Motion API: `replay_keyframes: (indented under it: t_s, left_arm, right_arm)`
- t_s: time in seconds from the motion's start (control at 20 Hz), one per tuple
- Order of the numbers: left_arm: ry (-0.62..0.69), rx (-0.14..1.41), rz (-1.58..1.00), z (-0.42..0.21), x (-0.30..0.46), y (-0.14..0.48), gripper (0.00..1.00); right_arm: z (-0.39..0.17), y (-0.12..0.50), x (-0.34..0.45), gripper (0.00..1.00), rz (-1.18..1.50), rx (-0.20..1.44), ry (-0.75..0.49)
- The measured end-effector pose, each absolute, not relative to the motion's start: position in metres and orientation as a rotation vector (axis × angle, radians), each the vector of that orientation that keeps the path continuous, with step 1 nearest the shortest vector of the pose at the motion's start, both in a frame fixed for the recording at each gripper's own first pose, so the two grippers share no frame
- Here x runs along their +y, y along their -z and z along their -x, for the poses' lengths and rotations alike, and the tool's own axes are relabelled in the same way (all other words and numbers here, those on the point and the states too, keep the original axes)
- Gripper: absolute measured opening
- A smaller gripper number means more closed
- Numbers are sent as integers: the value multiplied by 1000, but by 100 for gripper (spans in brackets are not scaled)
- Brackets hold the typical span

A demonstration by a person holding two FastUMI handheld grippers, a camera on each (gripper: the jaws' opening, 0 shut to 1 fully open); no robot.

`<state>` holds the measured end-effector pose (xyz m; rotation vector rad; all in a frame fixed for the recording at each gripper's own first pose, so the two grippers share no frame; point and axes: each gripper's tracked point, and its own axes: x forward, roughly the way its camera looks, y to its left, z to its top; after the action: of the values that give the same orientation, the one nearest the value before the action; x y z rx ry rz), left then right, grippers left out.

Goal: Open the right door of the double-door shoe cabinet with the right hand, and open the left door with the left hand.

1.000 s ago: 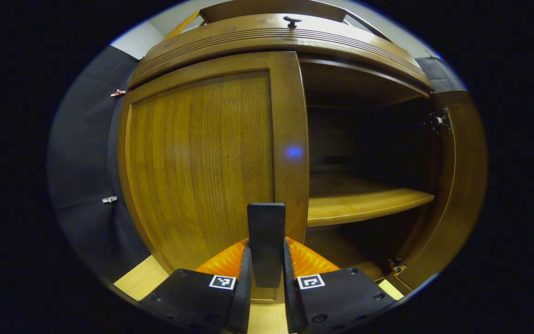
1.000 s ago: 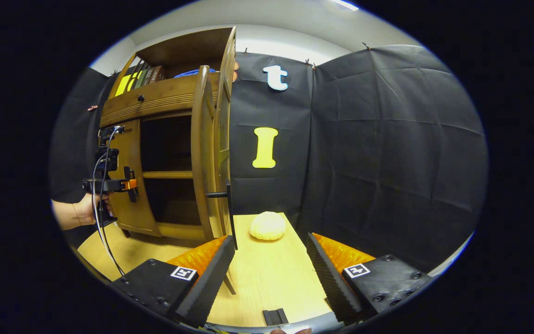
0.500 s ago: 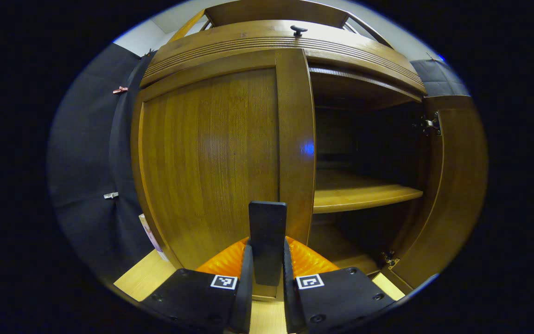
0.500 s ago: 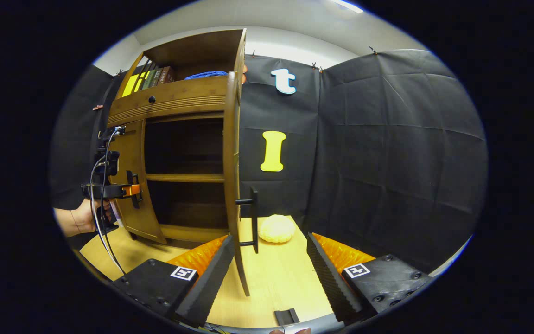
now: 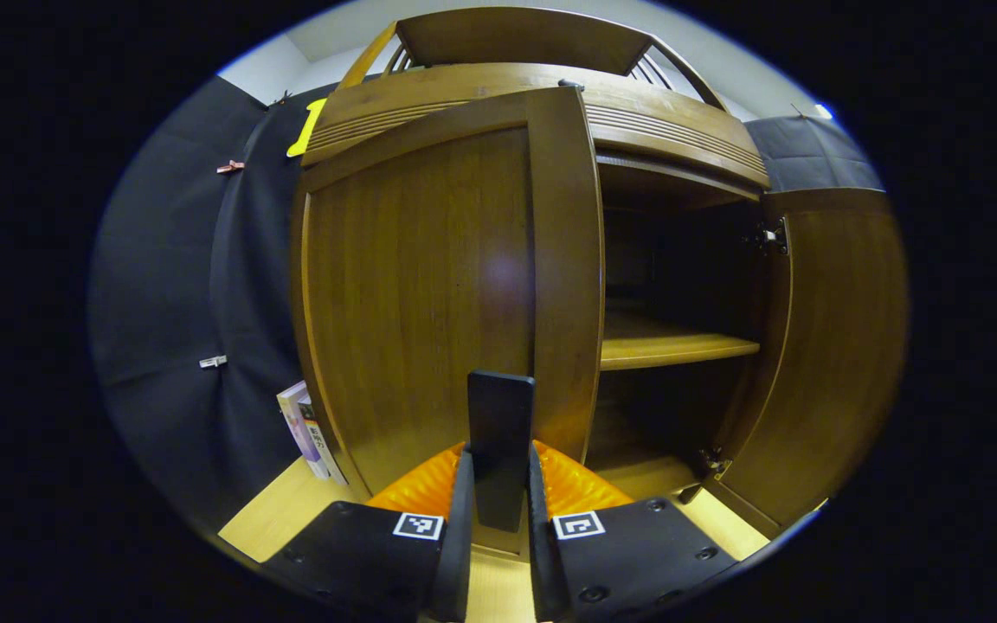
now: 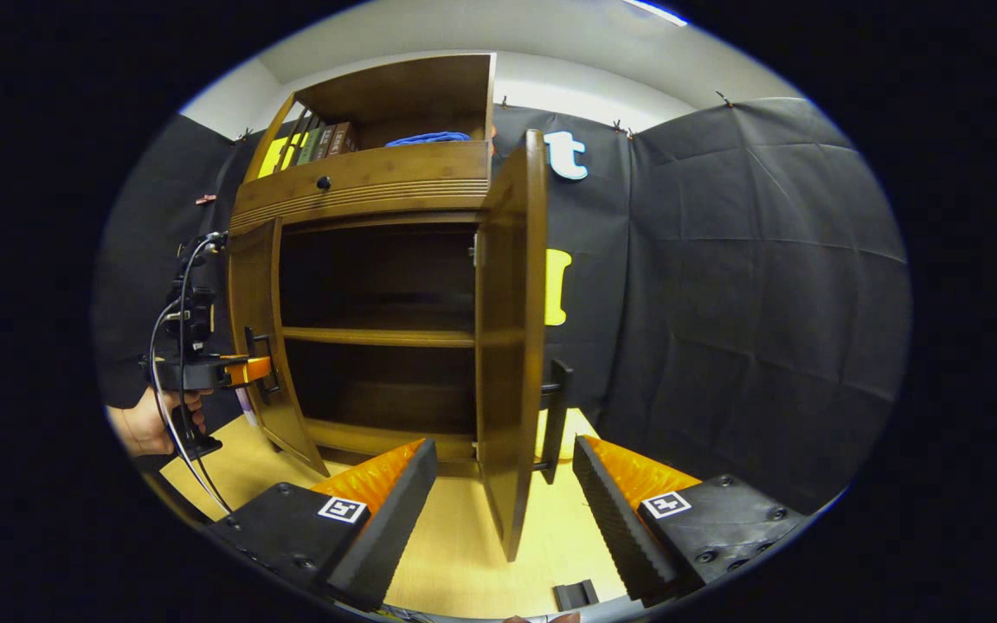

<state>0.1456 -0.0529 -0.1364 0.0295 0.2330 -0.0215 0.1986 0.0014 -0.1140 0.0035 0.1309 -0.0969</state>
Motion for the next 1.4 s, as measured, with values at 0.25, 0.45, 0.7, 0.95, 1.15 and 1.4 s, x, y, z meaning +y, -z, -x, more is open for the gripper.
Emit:
replay_keyframes:
  t_s: [0.25,0.45,0.7,0.95,1.15,1.4]
  left_arm:
    - [46,231,-27,-124,-39,135,31]
    - [56,230,-21,-111,-28,136,31]
    - [69,229,-11,-93,-12,134,30]
    - [80,230,-10,-78,5,134,29]
    - [75,230,4,-67,17,135,29]
    - [55,228,11,-57,34,136,27]
  right_arm:
    - [-196,113,24,100,6,122,86]
    - [-193,115,40,99,17,130,82]
    - [-183,113,62,99,38,121,75]
    - [-180,116,86,96,36,122,57]
    - [-178,119,102,98,40,132,33]
    - [-178,121,117,96,37,133,7]
